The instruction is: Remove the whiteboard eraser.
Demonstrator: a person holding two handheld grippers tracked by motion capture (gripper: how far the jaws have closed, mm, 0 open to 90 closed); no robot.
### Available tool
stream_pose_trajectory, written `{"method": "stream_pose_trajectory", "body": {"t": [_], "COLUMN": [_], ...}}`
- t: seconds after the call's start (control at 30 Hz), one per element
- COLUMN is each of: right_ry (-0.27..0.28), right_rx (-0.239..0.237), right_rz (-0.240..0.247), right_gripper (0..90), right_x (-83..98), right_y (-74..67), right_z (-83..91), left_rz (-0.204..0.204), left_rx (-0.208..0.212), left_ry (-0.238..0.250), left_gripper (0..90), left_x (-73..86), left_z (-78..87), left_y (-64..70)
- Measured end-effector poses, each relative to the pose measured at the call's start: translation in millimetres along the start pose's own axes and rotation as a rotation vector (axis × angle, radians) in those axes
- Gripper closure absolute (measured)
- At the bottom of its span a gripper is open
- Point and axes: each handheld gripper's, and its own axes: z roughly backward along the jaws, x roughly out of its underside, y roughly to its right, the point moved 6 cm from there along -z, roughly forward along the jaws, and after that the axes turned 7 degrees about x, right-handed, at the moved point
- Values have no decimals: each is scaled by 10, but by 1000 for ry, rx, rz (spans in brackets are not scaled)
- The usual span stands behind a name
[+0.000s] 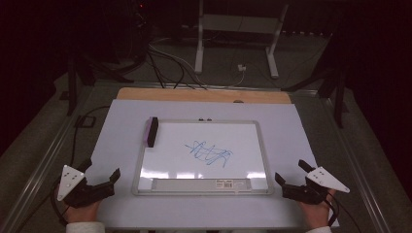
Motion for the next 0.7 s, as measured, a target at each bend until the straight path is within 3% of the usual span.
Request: {"method": "stream_pose_trajectory", "body": {"t": [0.7], "right_ry": [31], "right_rx": [3], "right_rz": [-33], "right_gripper": [2], "right_x": [-19], "right_y": [17], "right_z": [70], "left_rz": [22], "left_rx": [27], "left_ry": [-27], "left_gripper": [11], "left_x": [-72], "left_z": [-32], "left_y": [26]}}
